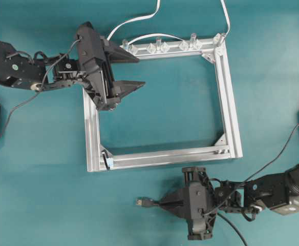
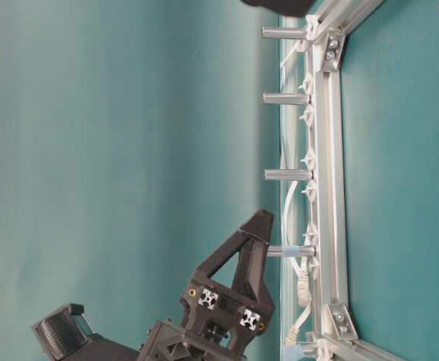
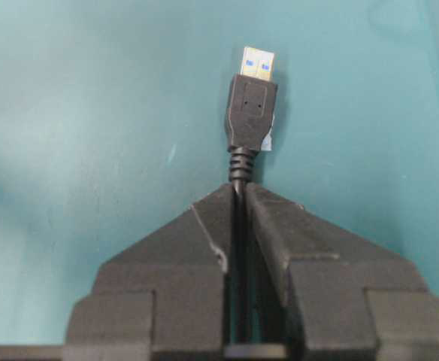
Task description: Insert the wire through the string loop located on the left side.
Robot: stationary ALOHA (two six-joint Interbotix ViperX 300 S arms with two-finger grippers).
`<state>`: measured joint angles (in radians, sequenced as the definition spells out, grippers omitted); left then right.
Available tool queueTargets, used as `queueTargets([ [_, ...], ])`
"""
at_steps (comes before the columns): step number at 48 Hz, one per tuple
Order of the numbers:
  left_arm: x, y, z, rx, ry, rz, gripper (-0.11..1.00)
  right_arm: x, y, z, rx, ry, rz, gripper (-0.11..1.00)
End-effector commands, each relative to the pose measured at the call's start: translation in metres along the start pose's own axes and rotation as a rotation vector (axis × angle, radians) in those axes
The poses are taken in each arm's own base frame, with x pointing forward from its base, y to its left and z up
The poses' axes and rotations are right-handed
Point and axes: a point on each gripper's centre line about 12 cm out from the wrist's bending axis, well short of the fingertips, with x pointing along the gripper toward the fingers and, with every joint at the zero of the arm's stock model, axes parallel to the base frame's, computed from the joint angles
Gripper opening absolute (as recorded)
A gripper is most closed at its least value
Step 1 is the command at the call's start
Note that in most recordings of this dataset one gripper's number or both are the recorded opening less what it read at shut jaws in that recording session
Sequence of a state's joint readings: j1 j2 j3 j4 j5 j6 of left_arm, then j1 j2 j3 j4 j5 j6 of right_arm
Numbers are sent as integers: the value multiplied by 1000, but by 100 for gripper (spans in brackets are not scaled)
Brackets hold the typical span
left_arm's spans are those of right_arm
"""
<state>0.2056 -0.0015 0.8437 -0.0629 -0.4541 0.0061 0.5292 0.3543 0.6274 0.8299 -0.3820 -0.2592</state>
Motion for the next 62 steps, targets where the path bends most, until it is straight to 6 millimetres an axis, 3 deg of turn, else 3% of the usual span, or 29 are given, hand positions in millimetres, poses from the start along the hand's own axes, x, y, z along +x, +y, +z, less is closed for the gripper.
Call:
queueTargets([
  [1,-4,-2,13,1,-40,-5,81,-5,7,0,-3,-8,16,8],
  [37,-4,-2,13,5,-38,-5,81,-76,-3,53,44,-197,57,8],
  [62,-13,-2,16,5,-12,-7,81,-96,-38,88,8,-221,22,8],
])
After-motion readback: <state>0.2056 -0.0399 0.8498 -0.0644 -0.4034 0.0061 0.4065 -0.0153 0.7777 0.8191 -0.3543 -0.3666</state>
